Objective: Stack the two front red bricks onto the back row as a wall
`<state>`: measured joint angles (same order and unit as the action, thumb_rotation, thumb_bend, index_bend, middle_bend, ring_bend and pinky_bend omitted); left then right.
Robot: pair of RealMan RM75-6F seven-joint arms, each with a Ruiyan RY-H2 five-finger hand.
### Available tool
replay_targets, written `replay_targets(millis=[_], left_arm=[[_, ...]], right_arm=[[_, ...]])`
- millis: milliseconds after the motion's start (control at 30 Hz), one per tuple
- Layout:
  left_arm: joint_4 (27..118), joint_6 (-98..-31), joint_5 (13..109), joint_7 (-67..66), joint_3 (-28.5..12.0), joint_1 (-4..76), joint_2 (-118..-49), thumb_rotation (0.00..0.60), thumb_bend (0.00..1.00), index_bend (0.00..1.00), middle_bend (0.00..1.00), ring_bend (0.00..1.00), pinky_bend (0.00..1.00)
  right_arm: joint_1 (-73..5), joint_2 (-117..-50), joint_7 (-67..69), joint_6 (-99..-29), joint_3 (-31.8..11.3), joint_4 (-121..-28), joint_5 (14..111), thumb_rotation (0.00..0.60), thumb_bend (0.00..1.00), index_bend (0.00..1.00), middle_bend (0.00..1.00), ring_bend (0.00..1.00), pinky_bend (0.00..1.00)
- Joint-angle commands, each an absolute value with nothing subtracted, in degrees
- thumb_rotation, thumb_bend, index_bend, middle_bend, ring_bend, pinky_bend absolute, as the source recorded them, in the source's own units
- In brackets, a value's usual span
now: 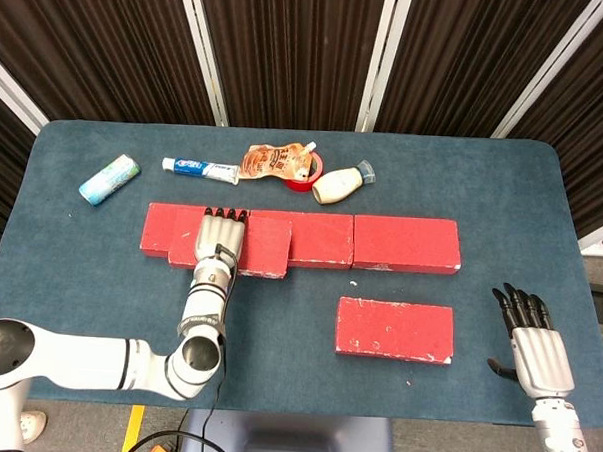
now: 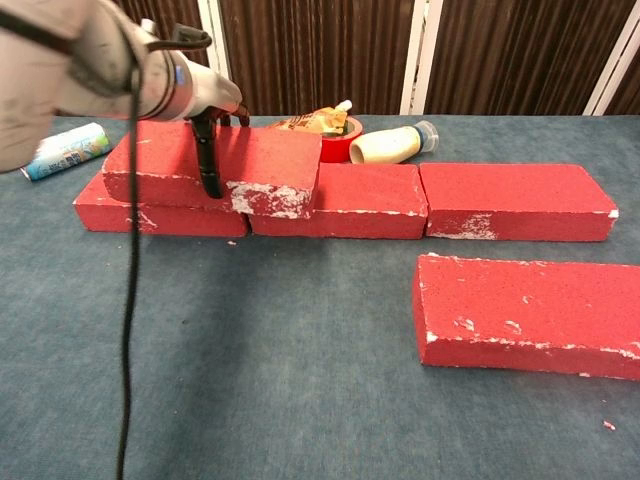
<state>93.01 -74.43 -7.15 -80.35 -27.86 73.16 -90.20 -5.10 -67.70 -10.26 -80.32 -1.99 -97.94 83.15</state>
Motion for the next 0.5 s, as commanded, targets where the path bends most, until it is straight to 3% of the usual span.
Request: replay_targets(millis=[33,500], left_arm=[[88.6,-72.2,-11.1,-82.4,-29.6,75.7,-91.0,0.600,0.25,0.00,0.17,0.10,0.12],[80.7,-67.8,-14.7,-84.2,-30.3,78.2,-91.6,0.600,0.25,0.00,0.17,0.10,0.12]], right_arm=[[-5.2,-67.9,-10.4,-80.1,-2.0,-97.7,82.9,0.600,0.00,0.13,0.11,0.00,0.00],[-5.4,-68.3,-10.7,-79.8,-2.4,-97.0,81.8,0.600,0.00,0.13,0.11,0.00,0.00]])
